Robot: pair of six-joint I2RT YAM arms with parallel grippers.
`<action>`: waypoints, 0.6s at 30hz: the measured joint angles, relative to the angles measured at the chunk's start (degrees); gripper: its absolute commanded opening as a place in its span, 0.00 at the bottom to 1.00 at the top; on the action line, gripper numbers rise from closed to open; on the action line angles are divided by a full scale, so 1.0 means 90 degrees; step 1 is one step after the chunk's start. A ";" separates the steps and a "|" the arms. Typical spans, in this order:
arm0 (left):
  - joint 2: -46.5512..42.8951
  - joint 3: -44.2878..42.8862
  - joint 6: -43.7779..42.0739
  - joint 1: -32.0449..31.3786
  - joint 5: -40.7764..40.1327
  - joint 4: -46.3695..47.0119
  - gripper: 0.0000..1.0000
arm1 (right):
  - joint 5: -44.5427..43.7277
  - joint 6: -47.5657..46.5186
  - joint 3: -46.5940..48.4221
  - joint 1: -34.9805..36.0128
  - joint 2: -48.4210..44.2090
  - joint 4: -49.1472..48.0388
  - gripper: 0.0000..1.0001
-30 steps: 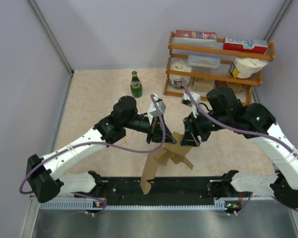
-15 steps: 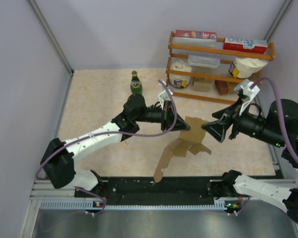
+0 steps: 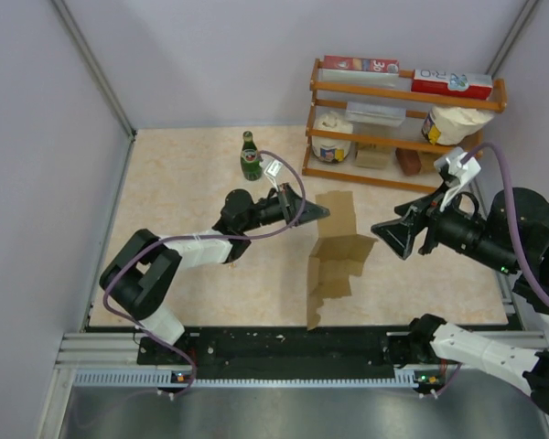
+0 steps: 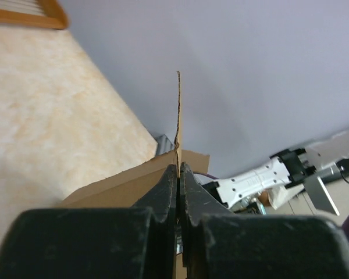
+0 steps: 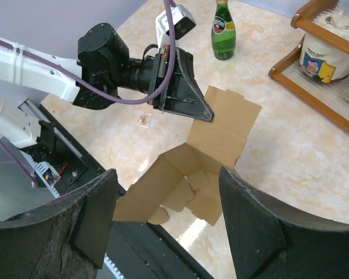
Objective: Fold the paper box
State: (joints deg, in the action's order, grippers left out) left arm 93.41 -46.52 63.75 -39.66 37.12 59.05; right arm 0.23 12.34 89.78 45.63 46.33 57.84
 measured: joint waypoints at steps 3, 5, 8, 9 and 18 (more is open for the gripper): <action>-0.0002 0.0398 0.0056 0.0362 -0.0187 0.0102 0.00 | -0.0080 0.0032 -0.0136 0.0000 -0.0027 -0.0022 0.70; -0.0041 0.0602 0.0046 0.0563 -0.0277 0.0095 0.01 | -0.0126 0.0036 -0.0221 0.0000 -0.0029 -0.0063 0.70; -0.0282 0.0874 -0.0051 0.0872 -0.0374 -0.0044 0.06 | -0.0163 0.0036 -0.0338 0.0000 -0.0027 -0.0136 0.70; -0.0391 0.0945 -0.0104 0.0974 -0.0396 -0.0092 0.09 | -0.0170 0.0036 -0.0374 0.0000 -0.0022 -0.0153 0.70; -0.1345 0.1020 -0.1319 0.1632 -0.0746 -0.1615 0.20 | -0.0187 0.0039 -0.0573 0.0000 -0.0005 -0.0299 0.71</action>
State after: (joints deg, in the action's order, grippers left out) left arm 81.30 -37.34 51.88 -24.97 30.41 44.51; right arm -1.45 12.69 84.62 45.63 46.28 55.16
